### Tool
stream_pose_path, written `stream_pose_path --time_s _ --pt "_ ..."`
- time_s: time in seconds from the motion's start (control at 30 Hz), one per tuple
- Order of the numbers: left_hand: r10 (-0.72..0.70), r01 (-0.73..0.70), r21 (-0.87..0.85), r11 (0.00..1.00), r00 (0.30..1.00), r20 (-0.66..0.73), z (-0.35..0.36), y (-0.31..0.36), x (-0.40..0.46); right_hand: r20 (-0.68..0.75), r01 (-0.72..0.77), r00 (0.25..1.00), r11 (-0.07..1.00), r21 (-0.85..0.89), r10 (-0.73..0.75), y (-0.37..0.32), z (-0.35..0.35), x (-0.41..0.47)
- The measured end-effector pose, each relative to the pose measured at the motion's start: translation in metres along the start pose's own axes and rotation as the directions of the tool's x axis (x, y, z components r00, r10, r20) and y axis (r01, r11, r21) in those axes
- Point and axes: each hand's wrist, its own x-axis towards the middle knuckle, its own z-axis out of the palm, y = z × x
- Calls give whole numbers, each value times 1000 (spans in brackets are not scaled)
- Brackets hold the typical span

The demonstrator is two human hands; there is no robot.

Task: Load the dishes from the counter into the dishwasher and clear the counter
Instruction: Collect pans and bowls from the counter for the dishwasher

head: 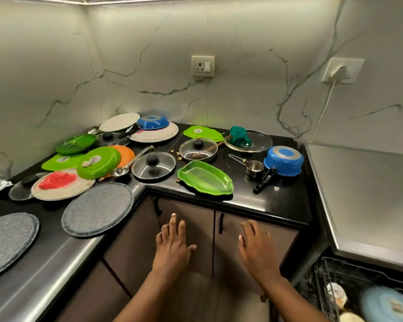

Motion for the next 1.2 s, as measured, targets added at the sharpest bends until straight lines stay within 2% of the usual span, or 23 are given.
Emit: stream_pose_path --time_s 0.1,0.2,0.27,0.37,0.47,0.57,0.63,0.7,0.83,1.0,1.2 --pt "69 -70 -16 997 997 -37 -7 38 57 -92 -106 989 989 99 116 27 -3 57" --pt "159 -159 -11 987 987 -30 -9 83 115 -132 -277 939 928 250 316 57 -10 111" --pt "222 -224 -54 973 974 -32 -8 114 154 -113 -411 880 860 303 461 81 -11 147" --pt "331 -331 9 944 943 -36 -6 151 206 -15 -605 760 716 349 650 113 -8 195" --pt "348 -358 133 924 933 92 -2 173 245 63 -728 653 602 328 755 138 1 230" --pt "349 -397 228 889 910 222 4 185 264 151 -811 563 507 292 813 150 15 250" --pt "334 -396 231 889 904 267 6 189 269 197 -856 491 429 288 848 153 23 259" --pt "321 -384 197 902 902 288 5 192 272 216 -878 451 388 280 866 154 29 264" --pt "292 -339 93 936 897 332 1 193 271 221 -894 413 348 281 883 152 36 271" --pt "286 -323 46 945 888 359 0 192 272 200 -908 341 266 325 919 150 35 280" --pt "296 -329 28 944 880 370 2 191 279 136 -895 360 301 329 923 152 36 272"
